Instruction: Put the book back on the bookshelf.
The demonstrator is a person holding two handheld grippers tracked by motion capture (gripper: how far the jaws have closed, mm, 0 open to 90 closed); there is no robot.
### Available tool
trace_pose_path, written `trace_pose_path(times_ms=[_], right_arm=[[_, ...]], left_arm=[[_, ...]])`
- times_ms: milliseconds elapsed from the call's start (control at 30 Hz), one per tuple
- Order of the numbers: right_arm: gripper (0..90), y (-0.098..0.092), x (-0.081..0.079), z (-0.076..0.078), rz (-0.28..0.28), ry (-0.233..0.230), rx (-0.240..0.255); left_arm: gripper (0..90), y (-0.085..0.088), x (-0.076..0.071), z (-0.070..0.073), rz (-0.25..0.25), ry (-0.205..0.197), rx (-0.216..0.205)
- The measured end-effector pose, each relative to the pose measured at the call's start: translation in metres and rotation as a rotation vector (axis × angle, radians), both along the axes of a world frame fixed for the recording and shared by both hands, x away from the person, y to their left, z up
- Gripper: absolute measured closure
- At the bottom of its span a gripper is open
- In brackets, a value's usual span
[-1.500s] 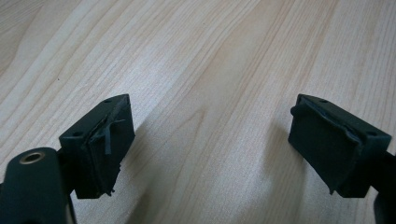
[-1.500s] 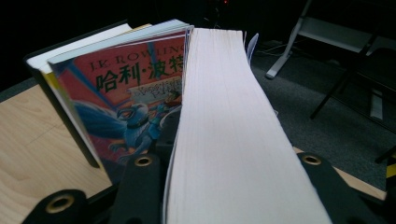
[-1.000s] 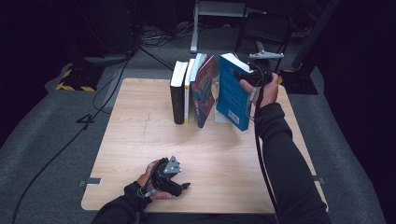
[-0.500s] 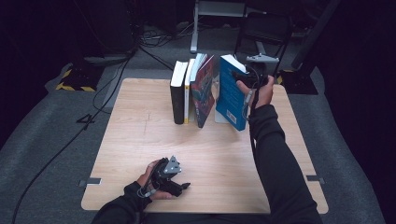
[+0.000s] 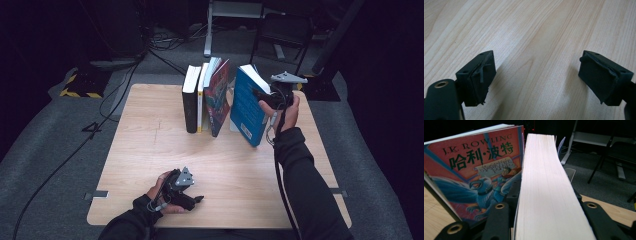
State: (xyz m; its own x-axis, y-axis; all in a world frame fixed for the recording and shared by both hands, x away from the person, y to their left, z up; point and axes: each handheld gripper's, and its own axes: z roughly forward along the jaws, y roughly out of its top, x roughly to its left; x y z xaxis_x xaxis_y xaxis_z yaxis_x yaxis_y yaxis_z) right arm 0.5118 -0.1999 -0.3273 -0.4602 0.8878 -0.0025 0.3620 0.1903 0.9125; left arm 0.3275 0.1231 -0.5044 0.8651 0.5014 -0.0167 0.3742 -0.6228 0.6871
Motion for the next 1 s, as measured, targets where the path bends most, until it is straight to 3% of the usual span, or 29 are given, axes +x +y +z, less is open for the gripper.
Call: trace_pose_path(times_ms=[167, 567, 700, 767, 1000], right_arm=[[59.0, -0.009, -0.007, -0.004, -0.008, 0.006, 0.018], [56.6, -0.01, -0.017, -0.006, -0.023, -0.009, -0.027], [49.4, -0.012, -0.02, -0.008, -0.027, -0.01, -0.046], [46.0, -0.014, -0.02, -0.011, -0.024, 0.01, -0.043], [40.9, -0.023, -0.035, -0.03, -0.019, -0.029, -0.022]], left_arm=[[14.1, 0.0, 0.0, 0.0, 0.0, 0.0, -0.001], [14.2, 0.0, 0.0, 0.0, 0.002, -0.001, -0.001], [14.1, 0.0, 0.0, 0.0, 0.002, -0.001, -0.001], [14.1, 0.0, 0.0, 0.0, 0.002, -0.001, -0.001], [14.1, 0.0, 0.0, 0.0, 0.001, -0.001, -0.001]])
